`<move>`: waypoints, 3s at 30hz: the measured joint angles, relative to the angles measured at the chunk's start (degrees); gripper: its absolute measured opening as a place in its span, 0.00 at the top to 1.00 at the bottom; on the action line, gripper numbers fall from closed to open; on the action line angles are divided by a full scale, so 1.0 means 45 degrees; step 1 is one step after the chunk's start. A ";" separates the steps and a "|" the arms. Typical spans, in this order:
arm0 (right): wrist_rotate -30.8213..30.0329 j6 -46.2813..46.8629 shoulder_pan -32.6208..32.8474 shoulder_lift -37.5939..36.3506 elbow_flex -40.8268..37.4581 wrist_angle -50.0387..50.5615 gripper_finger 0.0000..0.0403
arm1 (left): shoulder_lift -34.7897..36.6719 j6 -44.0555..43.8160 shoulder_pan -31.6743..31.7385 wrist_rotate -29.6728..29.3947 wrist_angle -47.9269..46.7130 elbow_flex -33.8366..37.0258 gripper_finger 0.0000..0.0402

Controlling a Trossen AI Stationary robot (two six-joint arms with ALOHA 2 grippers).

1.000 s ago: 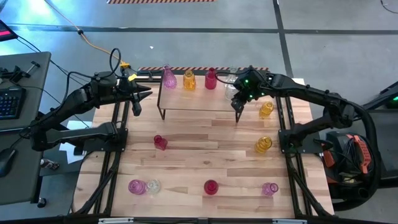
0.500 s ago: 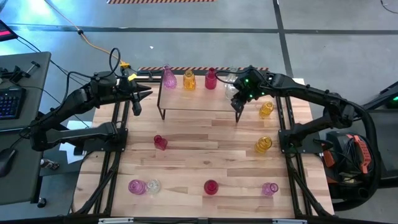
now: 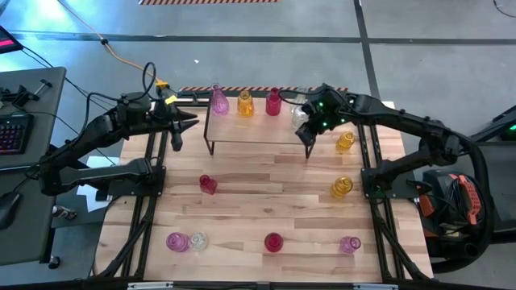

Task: Sort vases onto shelf
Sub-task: Put the top red vase on the shelf and align it with the other red vase

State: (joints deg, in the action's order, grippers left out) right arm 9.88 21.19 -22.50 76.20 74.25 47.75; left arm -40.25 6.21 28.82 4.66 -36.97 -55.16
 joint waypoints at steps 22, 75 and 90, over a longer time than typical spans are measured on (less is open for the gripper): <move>-0.2978 0.4105 0.4142 0.0000 0.0458 0.0772 0.76 | -0.0920 -0.1114 -0.1720 0.1891 -0.3662 0.0000 0.82; -0.3446 -0.0161 0.4289 0.0005 0.0444 0.1729 0.76 | -0.7174 -0.7226 -0.4613 0.1367 -0.5205 0.0000 0.69; -0.3446 -0.0156 0.4284 0.0005 0.0444 0.2180 0.76 | -0.7174 -0.7232 -0.5050 0.0830 -0.5532 0.0000 0.69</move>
State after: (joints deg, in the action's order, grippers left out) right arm -5.63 20.49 -3.22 76.23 76.25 57.56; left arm -72.53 -26.33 6.09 8.39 -61.87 -55.16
